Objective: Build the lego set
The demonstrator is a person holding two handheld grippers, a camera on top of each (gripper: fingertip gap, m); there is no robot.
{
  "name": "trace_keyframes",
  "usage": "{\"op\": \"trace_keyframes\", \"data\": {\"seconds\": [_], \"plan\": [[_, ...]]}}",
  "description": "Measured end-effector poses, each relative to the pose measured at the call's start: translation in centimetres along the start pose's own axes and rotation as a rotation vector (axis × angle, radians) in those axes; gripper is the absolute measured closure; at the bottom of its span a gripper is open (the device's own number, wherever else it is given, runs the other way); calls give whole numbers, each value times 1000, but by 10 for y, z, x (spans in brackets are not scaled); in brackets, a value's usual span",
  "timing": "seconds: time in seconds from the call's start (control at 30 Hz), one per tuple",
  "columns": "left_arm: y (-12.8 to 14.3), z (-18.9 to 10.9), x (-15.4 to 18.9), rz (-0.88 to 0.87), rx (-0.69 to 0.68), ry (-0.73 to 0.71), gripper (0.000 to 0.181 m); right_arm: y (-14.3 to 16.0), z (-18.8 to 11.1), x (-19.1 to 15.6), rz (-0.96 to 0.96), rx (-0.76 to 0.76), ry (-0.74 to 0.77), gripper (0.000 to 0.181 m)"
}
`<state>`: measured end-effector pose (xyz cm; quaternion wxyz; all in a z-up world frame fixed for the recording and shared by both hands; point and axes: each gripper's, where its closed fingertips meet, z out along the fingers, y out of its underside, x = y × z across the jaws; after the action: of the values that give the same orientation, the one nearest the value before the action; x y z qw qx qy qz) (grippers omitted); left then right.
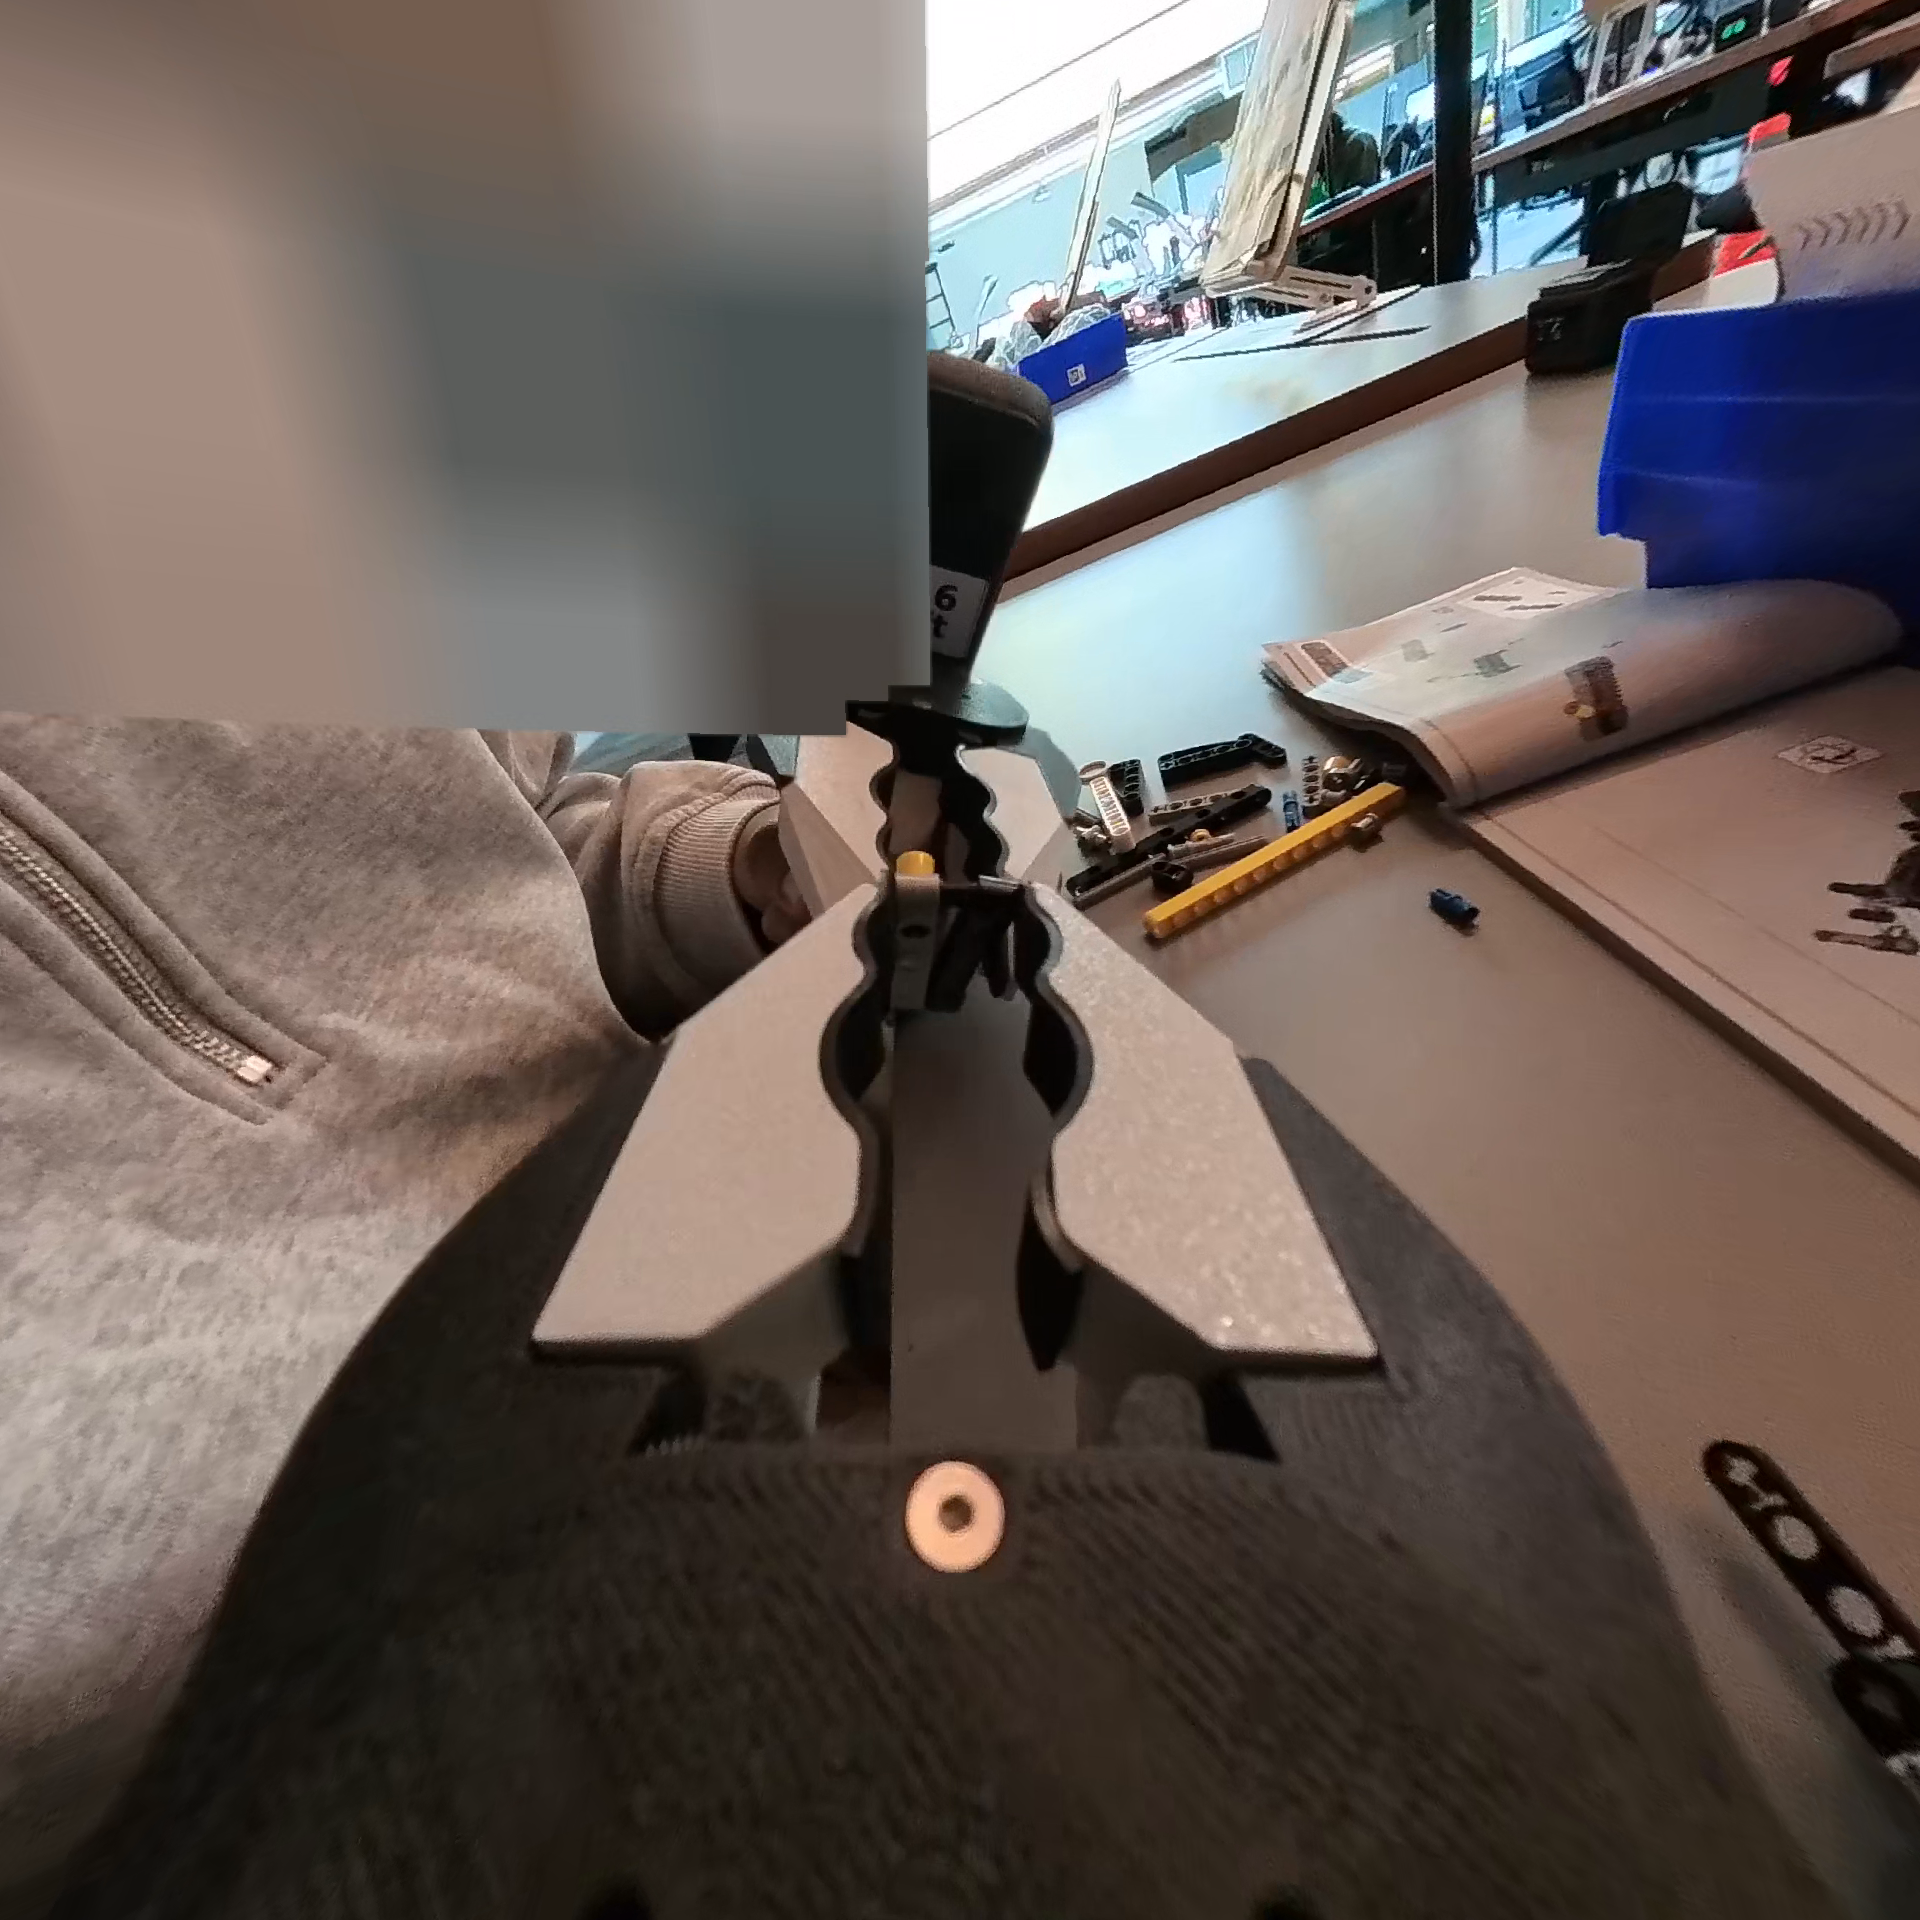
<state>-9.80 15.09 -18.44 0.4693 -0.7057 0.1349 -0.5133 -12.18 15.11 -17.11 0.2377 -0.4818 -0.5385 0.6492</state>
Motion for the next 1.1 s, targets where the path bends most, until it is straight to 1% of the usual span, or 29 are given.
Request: {"op": "trace_keyframes", "data": {"seconds": [0.13,0.23,0.53,0.7,1.1], "plan": [[-1,0,4,-46,5,41,164,-5,1,-2,107,46,-76,158],[-2,1,8,-119,15,97,164,-5,1,-4,118,51,-91,158],[0,2,7,-159,8,110,164,-2,1,-2,225,50,-129,159],[-1,2,7,-149,12,103,164,-2,2,-3,299,64,-168,159],[2,2,6,-206,-10,122,163,0,4,-2,287,51,-139,160]]}}
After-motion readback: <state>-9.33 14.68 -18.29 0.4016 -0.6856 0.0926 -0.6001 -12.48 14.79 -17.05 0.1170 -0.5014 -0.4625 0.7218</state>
